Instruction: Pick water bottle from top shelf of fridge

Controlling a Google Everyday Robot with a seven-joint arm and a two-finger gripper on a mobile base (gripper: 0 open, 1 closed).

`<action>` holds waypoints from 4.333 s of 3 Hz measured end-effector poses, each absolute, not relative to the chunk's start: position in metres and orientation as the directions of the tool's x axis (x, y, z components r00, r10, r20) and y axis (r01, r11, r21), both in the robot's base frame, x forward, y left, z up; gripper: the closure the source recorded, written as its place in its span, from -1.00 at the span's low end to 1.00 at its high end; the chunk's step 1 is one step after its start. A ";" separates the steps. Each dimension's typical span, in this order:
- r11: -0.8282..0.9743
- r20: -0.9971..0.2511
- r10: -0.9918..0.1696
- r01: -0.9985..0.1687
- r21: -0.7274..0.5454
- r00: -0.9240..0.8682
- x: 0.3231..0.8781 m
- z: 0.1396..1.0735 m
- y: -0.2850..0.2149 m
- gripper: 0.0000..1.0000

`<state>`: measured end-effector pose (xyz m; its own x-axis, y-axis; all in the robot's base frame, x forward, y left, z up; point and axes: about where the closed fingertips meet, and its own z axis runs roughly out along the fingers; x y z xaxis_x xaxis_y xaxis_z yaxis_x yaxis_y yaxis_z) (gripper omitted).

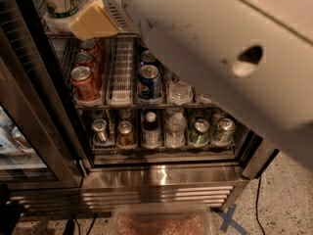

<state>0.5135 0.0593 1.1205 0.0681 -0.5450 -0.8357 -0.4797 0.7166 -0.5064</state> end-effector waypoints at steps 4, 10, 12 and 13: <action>0.753 -0.866 -0.485 -0.448 -0.482 0.118 0.524 1.130 0.077 -0.26; 0.906 -0.945 -0.313 -0.270 -0.327 0.097 0.594 1.108 0.117 -0.44; 0.934 -0.946 -0.315 -0.151 -0.324 0.080 0.614 1.105 0.082 -0.48; 0.937 -0.946 -0.315 -0.136 -0.323 0.077 0.620 1.105 0.077 -0.48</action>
Offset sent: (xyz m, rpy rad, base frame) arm 0.0357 0.0421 -0.0206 0.0627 -0.1106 -0.0524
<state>0.6197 0.0771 1.1048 0.0767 -0.3153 -0.9459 -0.1360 0.9365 -0.3232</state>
